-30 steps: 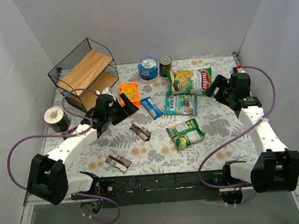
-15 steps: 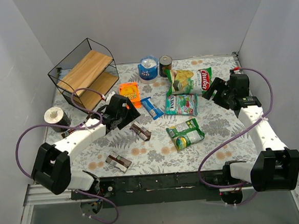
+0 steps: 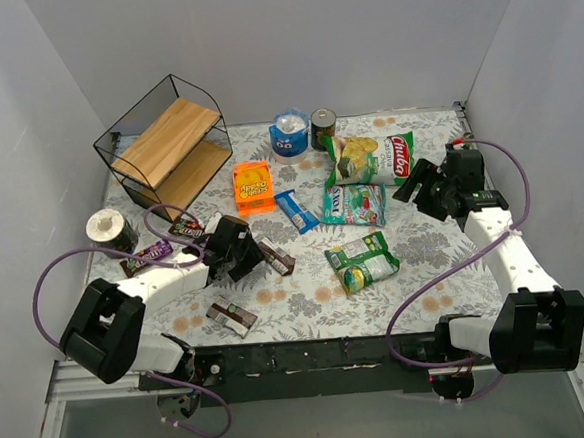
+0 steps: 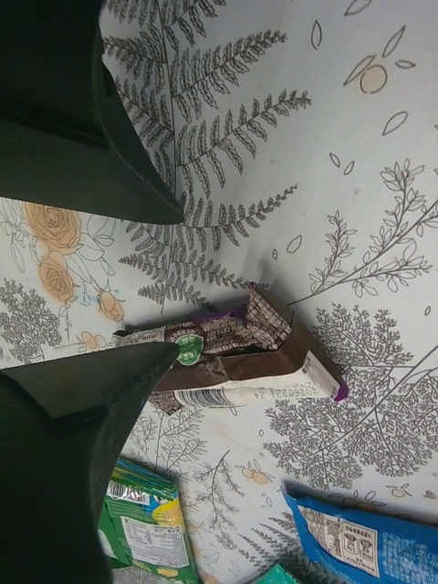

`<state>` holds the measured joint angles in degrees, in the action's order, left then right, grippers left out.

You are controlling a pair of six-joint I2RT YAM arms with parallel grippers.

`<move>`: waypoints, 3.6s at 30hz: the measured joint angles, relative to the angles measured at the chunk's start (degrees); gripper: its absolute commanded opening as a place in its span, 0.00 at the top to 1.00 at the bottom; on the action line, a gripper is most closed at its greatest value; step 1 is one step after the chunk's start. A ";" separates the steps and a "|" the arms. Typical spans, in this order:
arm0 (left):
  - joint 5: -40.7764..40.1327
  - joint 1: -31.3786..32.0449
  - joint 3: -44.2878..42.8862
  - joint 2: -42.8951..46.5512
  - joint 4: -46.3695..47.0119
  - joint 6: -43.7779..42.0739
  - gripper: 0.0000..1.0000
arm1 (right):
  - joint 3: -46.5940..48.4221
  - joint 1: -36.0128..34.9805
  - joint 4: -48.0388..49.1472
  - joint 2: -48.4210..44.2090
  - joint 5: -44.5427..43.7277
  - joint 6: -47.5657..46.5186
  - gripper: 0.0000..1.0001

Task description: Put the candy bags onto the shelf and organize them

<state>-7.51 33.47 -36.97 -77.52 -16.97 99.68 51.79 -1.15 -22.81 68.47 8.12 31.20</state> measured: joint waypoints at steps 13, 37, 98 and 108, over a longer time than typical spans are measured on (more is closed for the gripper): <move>1.79 1.64 3.78 -2.38 13.29 1.38 0.48 | -0.07 0.00 -2.12 0.15 -1.20 -2.27 0.19; -1.05 1.97 6.62 -3.54 18.03 0.66 1.00 | -0.11 0.02 -3.26 0.15 -1.97 -2.93 0.20; 11.02 -27.02 -65.94 -31.26 -2.34 -19.41 1.00 | 8.81 0.00 -1.70 8.26 0.37 -4.50 0.02; 12.61 -31.21 -76.00 -41.42 -1.95 -18.88 1.00 | 11.41 0.00 -2.64 8.63 -2.58 -6.49 0.02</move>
<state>5.10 2.26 -112.97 -118.93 -18.92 80.79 63.20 -1.15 -25.45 77.10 5.54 24.71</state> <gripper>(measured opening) 0.010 0.981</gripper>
